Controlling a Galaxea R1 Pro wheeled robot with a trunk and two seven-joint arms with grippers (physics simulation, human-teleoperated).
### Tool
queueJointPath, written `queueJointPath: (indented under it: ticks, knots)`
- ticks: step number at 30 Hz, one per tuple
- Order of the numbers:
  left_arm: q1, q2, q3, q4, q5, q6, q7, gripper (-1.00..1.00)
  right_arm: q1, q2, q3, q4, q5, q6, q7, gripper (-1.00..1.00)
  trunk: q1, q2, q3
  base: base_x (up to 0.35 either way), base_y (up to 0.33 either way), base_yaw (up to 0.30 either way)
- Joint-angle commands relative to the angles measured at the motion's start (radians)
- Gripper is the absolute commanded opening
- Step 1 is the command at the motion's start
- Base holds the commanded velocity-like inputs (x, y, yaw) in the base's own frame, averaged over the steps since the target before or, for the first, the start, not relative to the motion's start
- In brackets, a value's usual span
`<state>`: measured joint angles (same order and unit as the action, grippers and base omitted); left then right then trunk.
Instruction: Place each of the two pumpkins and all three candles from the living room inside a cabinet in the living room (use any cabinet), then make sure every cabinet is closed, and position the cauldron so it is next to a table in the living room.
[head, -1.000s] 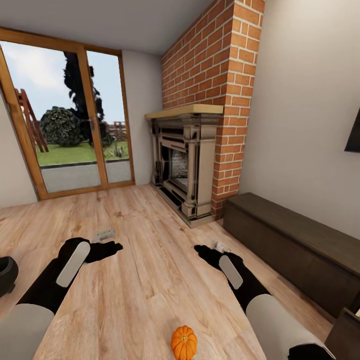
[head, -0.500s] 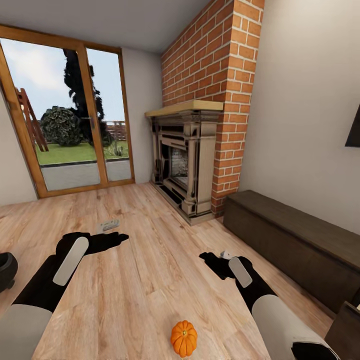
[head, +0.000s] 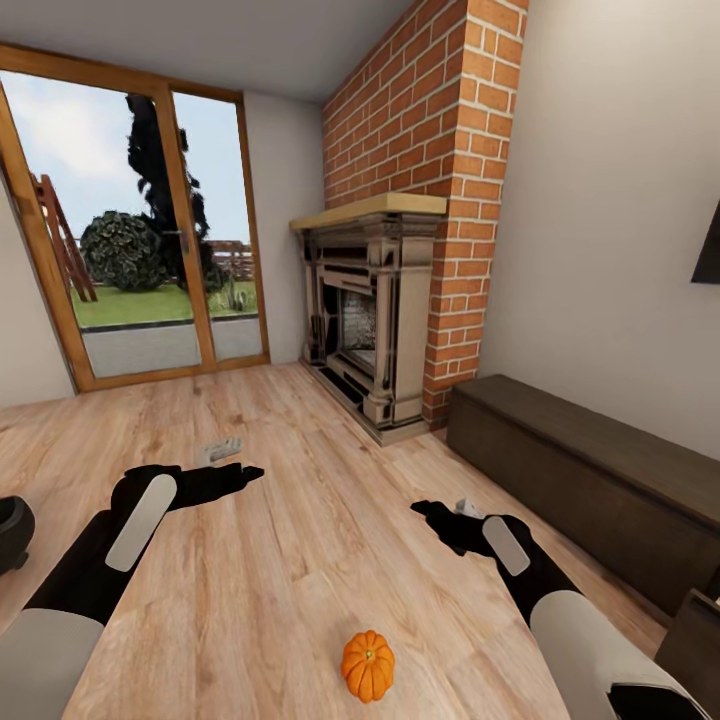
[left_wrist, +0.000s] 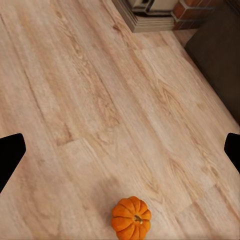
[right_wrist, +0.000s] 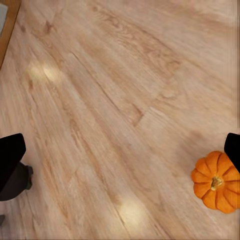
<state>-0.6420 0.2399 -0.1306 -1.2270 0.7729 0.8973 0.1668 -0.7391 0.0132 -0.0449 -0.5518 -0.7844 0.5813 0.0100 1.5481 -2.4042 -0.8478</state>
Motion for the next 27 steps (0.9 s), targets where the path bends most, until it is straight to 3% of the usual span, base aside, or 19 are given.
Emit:
queueJointPath:
  ticks: [1, 12, 20, 27]
  knots:
    - [-0.001, 0.001, -0.002, -0.001, 0.011, 0.002, 0.009, 1.00, 0.000, -0.001, -0.005, -0.001, 0.000, 0.004, 0.001, 1.00, 0.004, -0.008, -0.004, 0.000, 0.000, 0.000]
    - [-0.001, -0.001, -0.008, -0.010, 0.013, 0.000, 0.006, 1.00, 0.001, -0.001, -0.006, -0.001, -0.001, -0.001, 0.004, 1.00, 0.011, -0.022, -0.011, -0.002, 0.001, 0.000]
    - [-0.001, -0.003, -0.011, -0.010, 0.013, 0.000, 0.006, 1.00, 0.003, 0.005, -0.016, -0.014, -0.016, -0.075, 0.010, 1.00, 0.011, -0.022, -0.011, -0.040, 0.111, 0.000]
    - [-0.001, -0.005, -0.012, -0.009, 0.011, 0.000, 0.007, 1.00, 0.004, 0.005, -0.030, -0.017, -0.027, -0.082, 0.014, 1.00, 0.011, -0.022, -0.011, 0.008, 0.040, 0.000]
